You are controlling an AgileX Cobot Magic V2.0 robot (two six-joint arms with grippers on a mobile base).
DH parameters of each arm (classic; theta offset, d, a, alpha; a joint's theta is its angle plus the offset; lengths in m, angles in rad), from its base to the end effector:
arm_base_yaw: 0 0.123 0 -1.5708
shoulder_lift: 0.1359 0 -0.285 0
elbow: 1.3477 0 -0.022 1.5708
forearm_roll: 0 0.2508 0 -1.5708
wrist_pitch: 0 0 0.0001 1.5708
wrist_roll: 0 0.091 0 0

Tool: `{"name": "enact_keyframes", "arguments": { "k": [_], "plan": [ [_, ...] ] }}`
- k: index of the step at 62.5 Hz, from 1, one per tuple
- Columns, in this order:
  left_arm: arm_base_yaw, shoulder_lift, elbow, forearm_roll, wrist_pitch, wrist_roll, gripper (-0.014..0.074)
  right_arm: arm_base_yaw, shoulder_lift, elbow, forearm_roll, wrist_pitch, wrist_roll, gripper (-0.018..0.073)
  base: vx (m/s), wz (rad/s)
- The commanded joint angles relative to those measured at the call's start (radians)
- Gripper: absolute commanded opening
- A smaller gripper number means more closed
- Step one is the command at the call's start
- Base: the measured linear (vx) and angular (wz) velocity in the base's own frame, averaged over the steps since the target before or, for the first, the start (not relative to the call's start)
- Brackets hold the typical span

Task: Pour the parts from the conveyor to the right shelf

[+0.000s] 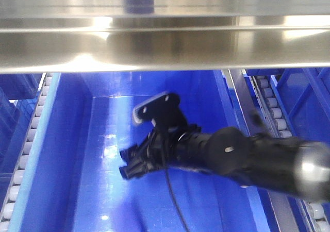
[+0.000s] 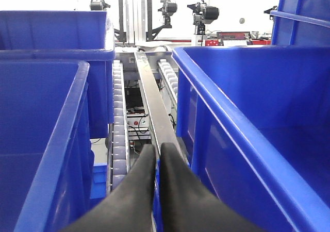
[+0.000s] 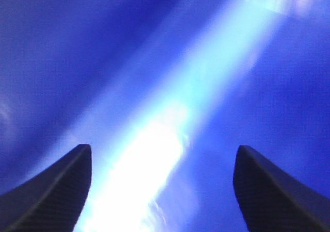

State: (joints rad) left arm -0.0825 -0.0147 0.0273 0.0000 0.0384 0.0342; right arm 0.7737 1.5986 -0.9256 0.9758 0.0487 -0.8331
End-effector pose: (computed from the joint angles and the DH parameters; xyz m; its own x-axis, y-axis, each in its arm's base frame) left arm 0.0563 -0.0047 0.2013 0.0389 0.0311 -0.9988 0.0811 0.9961 0.0342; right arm 0.2420 0.2416 0.2315 -0.5097 -0.3000 -0.8063 -0.6562 0.7417 0.1388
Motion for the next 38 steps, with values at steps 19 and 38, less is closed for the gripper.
{"name": "enact_keyframes", "arguments": {
  "k": [19,38],
  "plan": [
    [-0.004,-0.011,0.030,0.000,-0.072,-0.009,-0.0006,-0.003,-0.249,0.098,0.004,-0.267,-0.011,0.0549,0.00,0.00],
    [-0.004,-0.011,0.030,0.000,-0.072,-0.009,-0.0006,-0.234,-0.420,0.195,0.050,-0.065,-0.038,0.0547,0.00,0.00]
  ]
}}
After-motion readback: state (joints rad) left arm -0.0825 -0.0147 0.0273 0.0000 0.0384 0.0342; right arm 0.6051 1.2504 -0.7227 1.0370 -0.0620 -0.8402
